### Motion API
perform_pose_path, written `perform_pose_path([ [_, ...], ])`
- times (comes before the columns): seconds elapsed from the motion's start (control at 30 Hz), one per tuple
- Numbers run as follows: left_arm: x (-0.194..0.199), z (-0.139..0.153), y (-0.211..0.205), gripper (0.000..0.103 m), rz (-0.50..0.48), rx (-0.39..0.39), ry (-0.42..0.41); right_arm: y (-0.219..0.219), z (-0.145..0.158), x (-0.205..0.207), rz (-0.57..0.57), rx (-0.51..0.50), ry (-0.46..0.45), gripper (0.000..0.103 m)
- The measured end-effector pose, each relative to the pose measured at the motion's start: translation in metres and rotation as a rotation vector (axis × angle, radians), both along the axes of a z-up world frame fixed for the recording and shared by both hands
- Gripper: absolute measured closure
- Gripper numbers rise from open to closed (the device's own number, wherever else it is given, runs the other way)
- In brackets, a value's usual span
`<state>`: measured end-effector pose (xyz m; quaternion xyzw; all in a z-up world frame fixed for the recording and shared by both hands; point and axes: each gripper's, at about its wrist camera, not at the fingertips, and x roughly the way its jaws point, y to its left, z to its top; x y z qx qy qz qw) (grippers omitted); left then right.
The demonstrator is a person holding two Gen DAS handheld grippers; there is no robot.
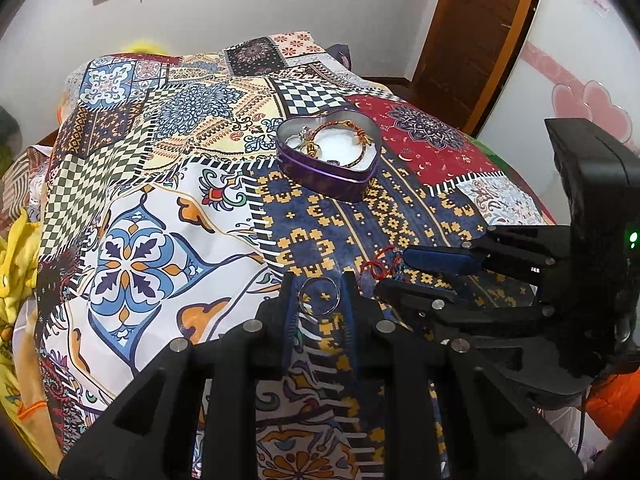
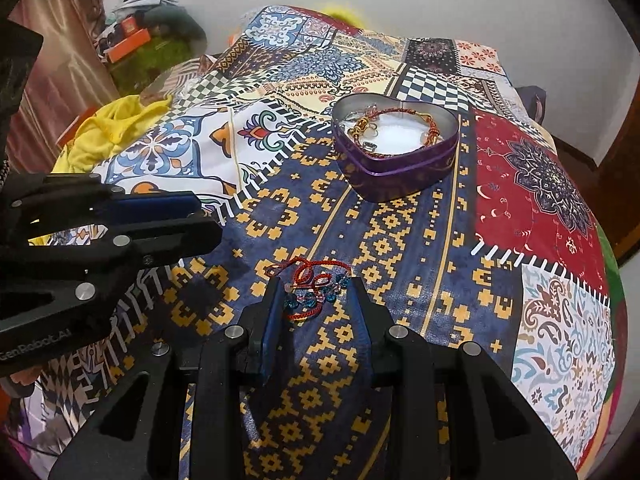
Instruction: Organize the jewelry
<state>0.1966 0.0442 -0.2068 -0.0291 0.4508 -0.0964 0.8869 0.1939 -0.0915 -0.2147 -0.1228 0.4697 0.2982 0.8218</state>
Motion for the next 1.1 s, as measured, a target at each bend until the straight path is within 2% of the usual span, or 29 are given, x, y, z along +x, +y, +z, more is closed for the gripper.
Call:
perform_pose_path([
  [0.03, 0.0, 0.0, -0.001, 0.083, 0.0, -0.003, -0.001, 0.0, 0.0, 0.0, 0.001, -0.003, -0.005, 0.082],
  [0.17, 0.0, 0.002, -0.003, 0.083, 0.002, -0.003, -0.005, 0.0, 0.001, 0.001, -0.002, 0.007, -0.005, 0.084],
  [0.27, 0.0, 0.006, -0.003, 0.083, 0.007, -0.005, -0.015, -0.001, 0.005, 0.002, -0.004, 0.02, -0.011, 0.096],
  [0.53, 0.001, 0.015, -0.002, 0.083, 0.015, -0.01, -0.039, -0.007, 0.014, 0.001, -0.017, 0.026, -0.037, 0.096],
  [1.1, 0.024, 0.045, -0.005, 0.083, 0.024, -0.022, -0.118, -0.027, 0.076, 0.021, -0.08, 0.158, -0.166, 0.096],
])
